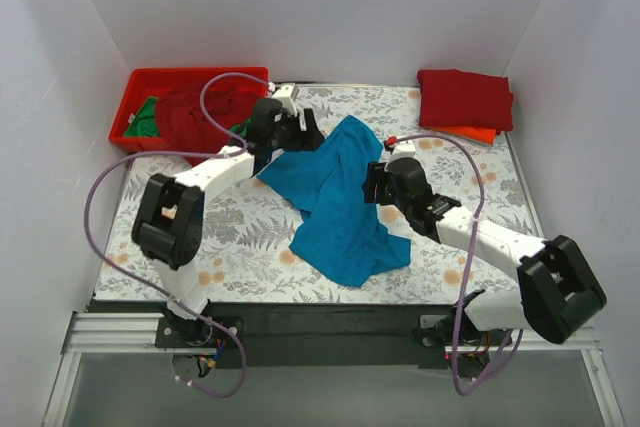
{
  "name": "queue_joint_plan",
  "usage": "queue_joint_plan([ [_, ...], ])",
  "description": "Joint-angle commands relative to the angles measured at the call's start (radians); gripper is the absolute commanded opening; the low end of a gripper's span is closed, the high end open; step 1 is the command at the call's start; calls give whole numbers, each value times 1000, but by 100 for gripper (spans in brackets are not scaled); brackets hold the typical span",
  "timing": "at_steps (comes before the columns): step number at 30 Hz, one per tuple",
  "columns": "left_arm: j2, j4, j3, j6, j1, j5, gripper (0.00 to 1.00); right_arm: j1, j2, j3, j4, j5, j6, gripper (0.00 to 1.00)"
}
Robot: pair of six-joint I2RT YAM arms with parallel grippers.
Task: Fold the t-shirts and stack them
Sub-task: Flatten the tshirt out
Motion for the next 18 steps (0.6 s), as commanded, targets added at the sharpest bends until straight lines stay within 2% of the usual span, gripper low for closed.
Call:
queue_joint_plan([
  [1, -148, 52, -221, -61, -14, -1, 72, -58, 110, 80, 54, -38, -45, 66],
  [5, -277, 78, -401, -107, -34, 25, 72, -138, 257, 194, 78, -121, -62, 66],
  [11, -435, 83, -581, -166, -55, -13, 73, -180, 365, 245, 133, -213, -96, 67],
  [18, -437, 103, -619, -176, -55, 21, 76, -195, 452, 311, 135, -225, -111, 66],
])
